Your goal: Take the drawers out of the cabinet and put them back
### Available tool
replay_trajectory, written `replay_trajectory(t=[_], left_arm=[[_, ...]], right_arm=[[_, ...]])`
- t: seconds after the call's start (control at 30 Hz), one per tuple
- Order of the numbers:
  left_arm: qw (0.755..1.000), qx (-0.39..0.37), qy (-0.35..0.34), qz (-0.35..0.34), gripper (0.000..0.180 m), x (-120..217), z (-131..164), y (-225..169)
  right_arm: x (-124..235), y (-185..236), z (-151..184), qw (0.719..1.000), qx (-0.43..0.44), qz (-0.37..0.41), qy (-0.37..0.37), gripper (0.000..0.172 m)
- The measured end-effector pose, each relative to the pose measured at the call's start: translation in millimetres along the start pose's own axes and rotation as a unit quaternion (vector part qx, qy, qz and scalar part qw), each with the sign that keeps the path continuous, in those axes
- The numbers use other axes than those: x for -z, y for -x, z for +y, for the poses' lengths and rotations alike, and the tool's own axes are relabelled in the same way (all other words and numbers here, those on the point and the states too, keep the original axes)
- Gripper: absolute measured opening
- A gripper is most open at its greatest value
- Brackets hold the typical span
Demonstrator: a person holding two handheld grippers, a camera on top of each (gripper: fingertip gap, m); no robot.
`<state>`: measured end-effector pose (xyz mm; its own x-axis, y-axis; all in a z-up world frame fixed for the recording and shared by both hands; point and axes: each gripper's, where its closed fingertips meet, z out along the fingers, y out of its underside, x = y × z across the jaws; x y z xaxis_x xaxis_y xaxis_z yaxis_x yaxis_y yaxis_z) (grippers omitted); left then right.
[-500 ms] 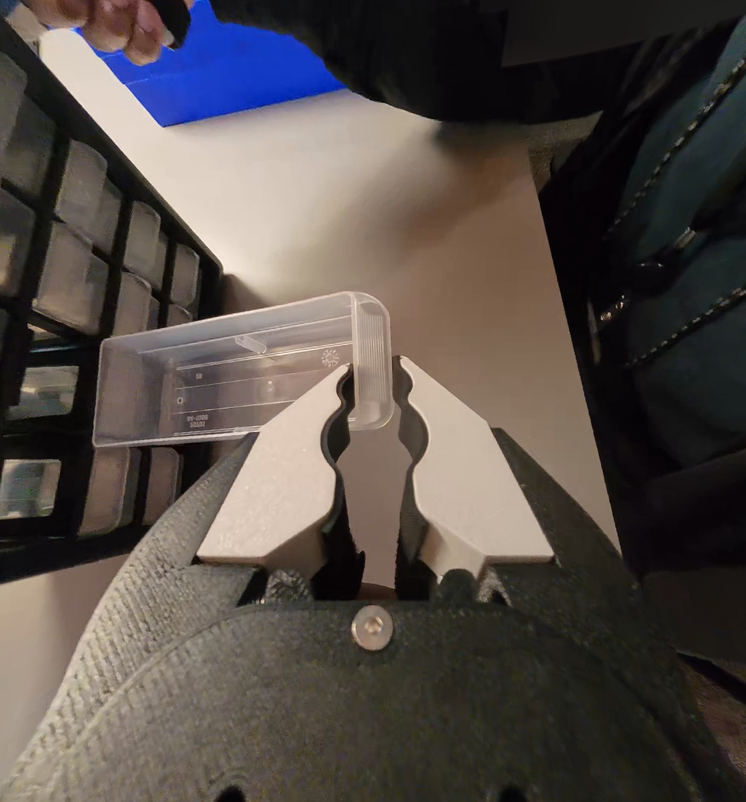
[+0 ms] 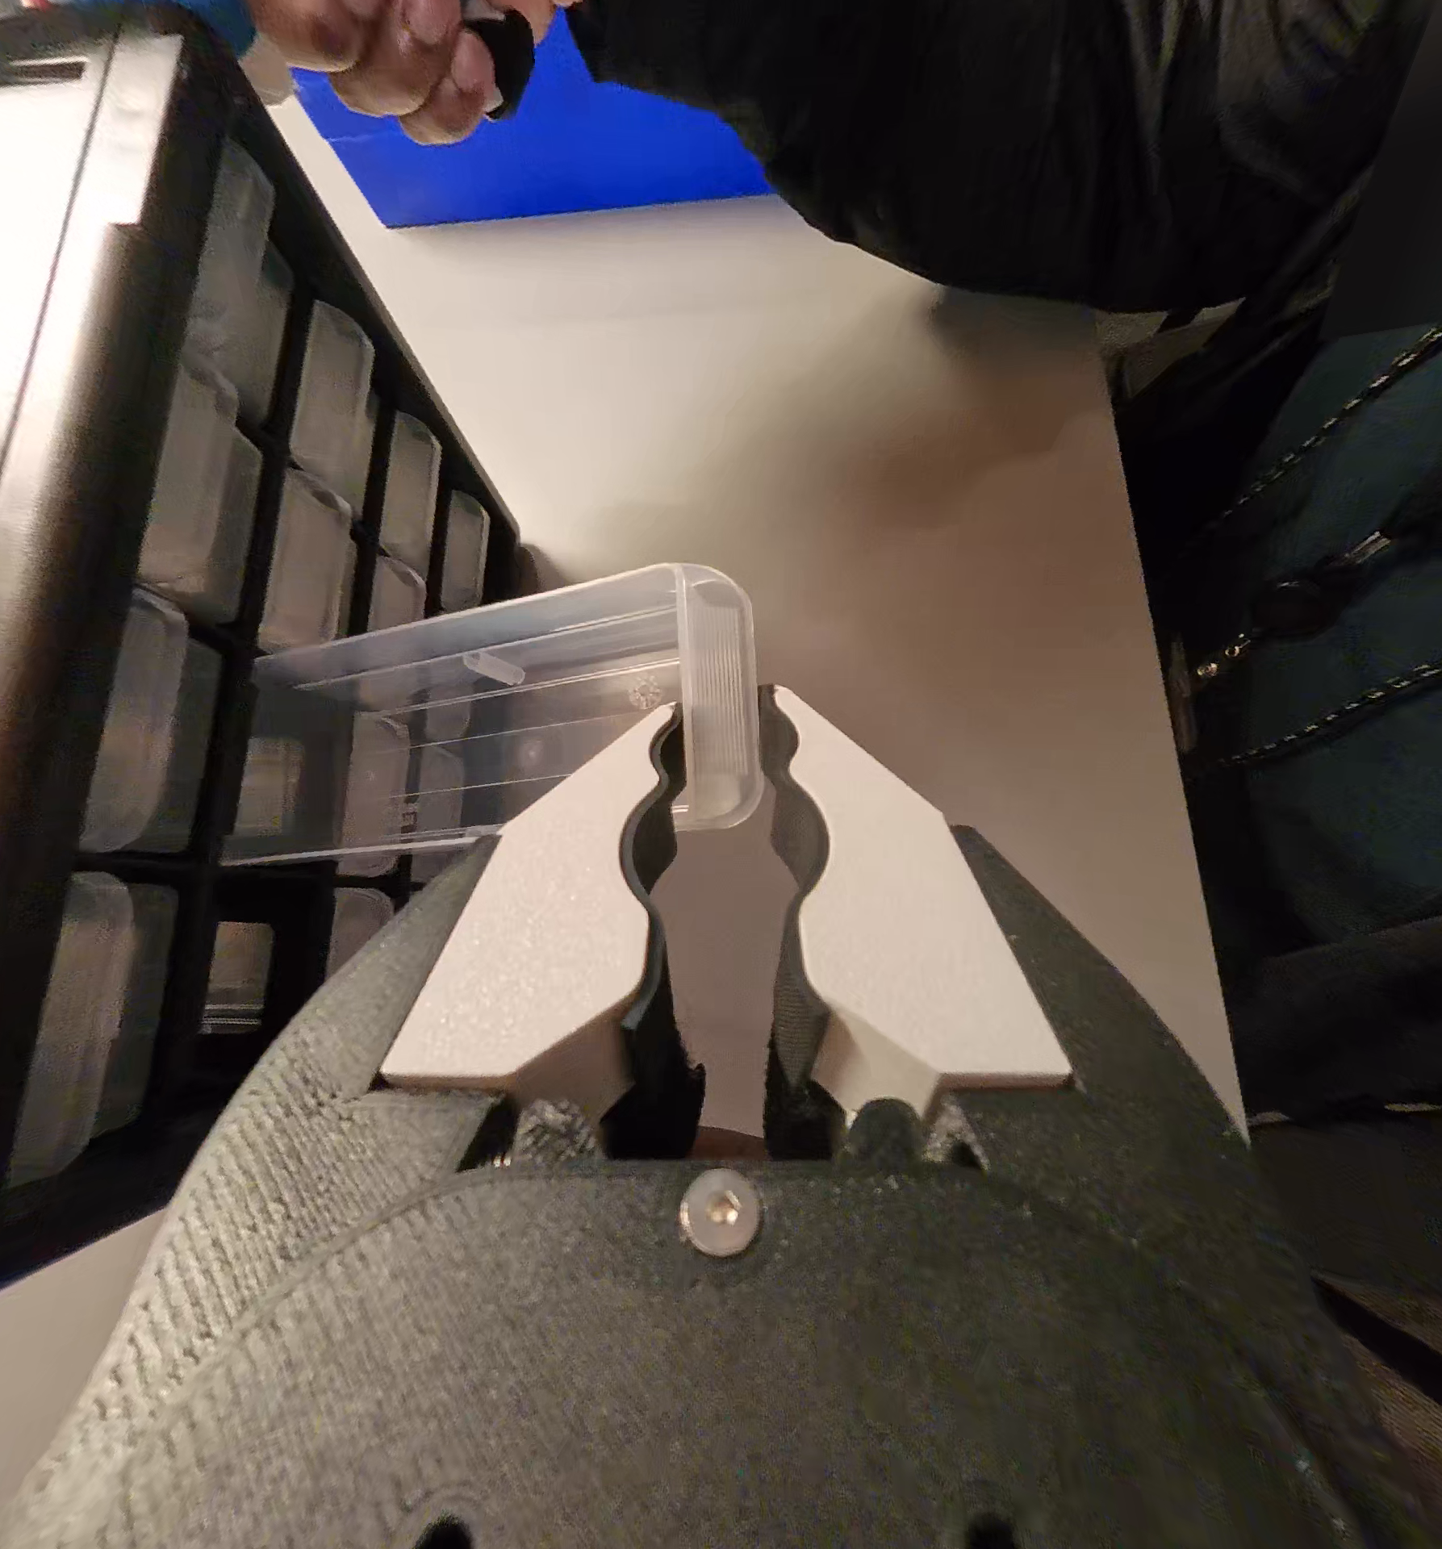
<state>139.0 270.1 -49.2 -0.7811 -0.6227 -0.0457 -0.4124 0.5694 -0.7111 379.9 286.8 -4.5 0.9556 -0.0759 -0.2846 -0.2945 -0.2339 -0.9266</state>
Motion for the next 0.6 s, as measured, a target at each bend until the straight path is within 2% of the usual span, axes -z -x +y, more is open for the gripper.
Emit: replay_trajectory(t=[0.27, 0.37, 0.47, 0.6], left_arm=[[0.997, -0.054, 0.036, -0.05, 0.016, -17, 19, 14], [0.988, -0.075, 0.055, -0.122, 0.018, -20, 27, 37], [0.963, -0.115, 0.087, -0.229, 0.028, -10, 36, 69], [0.95, -0.138, 0.082, -0.268, 0.036, 0, 31, 69]], right_arm=[[0, 0, 0, 1.0, 0.002, 0.001, 0.0, 0.046], [0, 0, 0, 1.0, 0.002, 0.001, 0.0, 0.046], [0, 1, 0, 1.0, 0.002, 0.0, 0.0, 0.046], [0, 0, 0, 1.0, 0.003, -0.001, 0.001, 0.046]])
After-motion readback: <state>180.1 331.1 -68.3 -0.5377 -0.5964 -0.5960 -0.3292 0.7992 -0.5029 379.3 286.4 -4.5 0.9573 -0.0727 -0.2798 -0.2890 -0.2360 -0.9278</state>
